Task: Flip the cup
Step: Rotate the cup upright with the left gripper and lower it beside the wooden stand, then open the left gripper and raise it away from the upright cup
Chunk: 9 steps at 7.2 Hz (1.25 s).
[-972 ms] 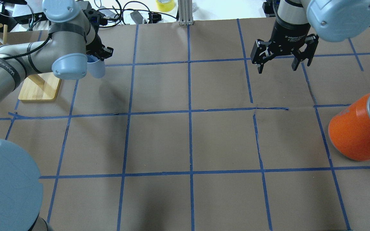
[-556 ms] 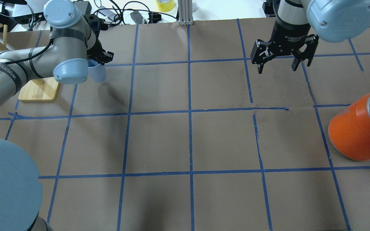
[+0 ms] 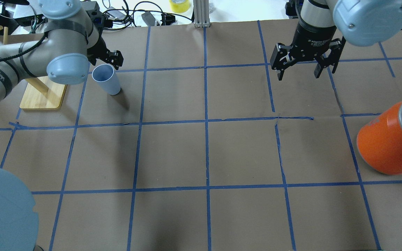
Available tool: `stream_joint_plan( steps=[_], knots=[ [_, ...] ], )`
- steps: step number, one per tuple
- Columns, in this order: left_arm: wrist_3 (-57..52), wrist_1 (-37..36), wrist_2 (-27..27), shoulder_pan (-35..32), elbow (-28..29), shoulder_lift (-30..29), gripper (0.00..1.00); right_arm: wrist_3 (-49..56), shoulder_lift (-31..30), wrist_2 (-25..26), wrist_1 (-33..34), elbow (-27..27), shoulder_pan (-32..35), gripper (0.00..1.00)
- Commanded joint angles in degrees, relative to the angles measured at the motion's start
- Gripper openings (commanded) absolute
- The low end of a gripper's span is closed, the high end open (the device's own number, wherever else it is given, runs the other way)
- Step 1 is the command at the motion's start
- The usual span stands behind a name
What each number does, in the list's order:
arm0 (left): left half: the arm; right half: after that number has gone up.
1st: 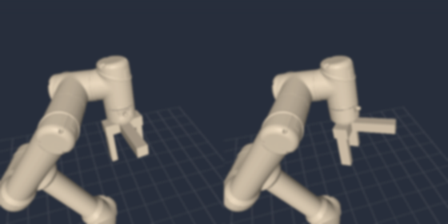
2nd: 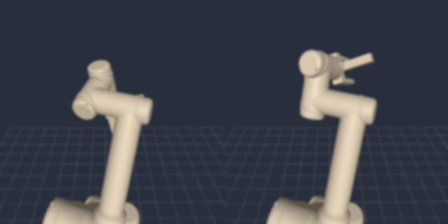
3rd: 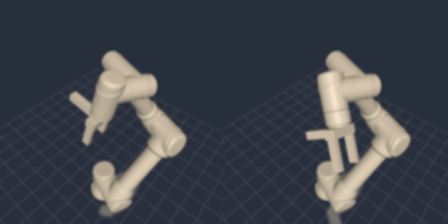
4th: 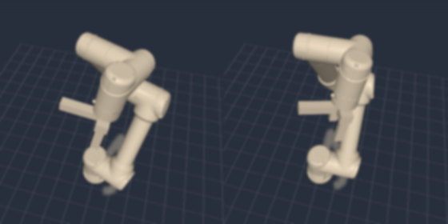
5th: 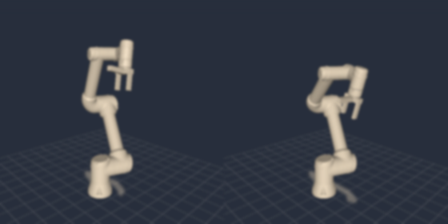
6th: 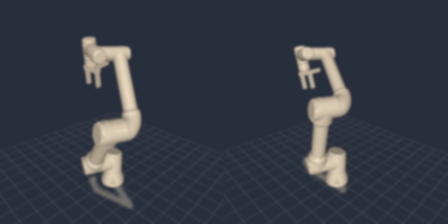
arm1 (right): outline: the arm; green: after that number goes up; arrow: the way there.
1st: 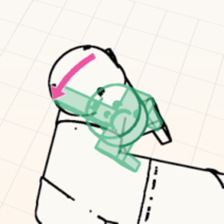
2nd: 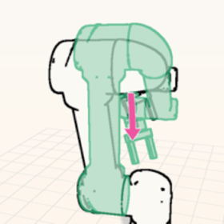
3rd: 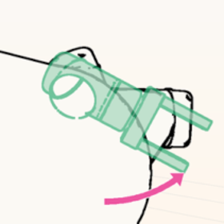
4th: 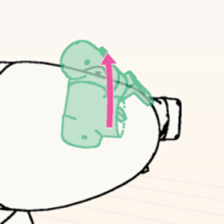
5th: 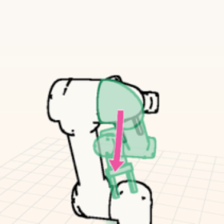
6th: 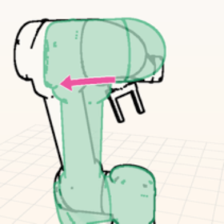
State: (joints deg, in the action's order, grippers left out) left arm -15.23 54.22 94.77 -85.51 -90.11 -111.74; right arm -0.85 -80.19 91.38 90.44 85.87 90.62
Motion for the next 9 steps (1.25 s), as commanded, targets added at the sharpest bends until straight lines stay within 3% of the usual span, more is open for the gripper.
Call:
stream_joint_plan(
  steps=[1, 3, 5, 9],
  knots=[
    [2.0, 24.1, -0.2, -0.4, 8.8, 6.6, 1.00, 0.0, 0.0, -1.0, 0.2, 0.1, 0.0, 1.00],
    [3.3, 34.3, -2.7, -0.7, 12.1, 12.9, 1.00, -0.1, -0.1, -1.1, 0.1, 0.0, 0.0, 1.00],
    [4.2, 43.4, -2.2, -1.0, 5.8, 20.5, 1.00, 0.1, -2.3, -0.2, -0.3, -0.1, 0.2, 1.00],
    [8.9, 40.8, -2.4, -1.0, -4.0, 26.8, 1.00, 0.1, -3.5, -1.0, 0.1, -0.1, -0.3, 1.00]
  ],
)
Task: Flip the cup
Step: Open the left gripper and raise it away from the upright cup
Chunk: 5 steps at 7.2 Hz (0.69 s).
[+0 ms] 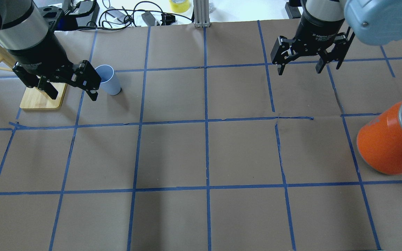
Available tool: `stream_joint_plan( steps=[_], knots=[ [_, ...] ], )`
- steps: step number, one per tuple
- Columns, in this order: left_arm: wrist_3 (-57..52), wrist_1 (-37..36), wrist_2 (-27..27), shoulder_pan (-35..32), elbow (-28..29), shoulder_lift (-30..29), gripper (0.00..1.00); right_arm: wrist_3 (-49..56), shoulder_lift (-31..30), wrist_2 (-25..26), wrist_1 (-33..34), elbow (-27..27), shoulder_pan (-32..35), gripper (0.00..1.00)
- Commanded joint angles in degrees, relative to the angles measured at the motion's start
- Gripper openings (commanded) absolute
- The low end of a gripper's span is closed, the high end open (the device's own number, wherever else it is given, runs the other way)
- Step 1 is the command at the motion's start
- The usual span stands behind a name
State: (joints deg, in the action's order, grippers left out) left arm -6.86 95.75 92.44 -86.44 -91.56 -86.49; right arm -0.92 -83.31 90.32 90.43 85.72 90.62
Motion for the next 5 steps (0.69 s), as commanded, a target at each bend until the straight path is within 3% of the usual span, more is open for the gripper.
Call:
stream_joint_plan(
  steps=[1, 2, 5],
  knots=[
    [0.5, -2.1, 0.0, 0.0, -2.8, 2.4, 1.00, -0.3, -2.0, 0.0, 0.1, 0.1, 0.1, 1.00],
    [0.9, -6.8, 1.6, 0.4, -0.5, 0.5, 1.00, -0.5, -2.0, 0.5, 0.1, 0.1, 0.1, 1.00],
    [0.5, -7.8, 1.3, 0.4, 2.4, -2.0, 1.00, -0.4, -1.9, 1.3, 0.1, 0.2, 0.1, 1.00]
  ],
)
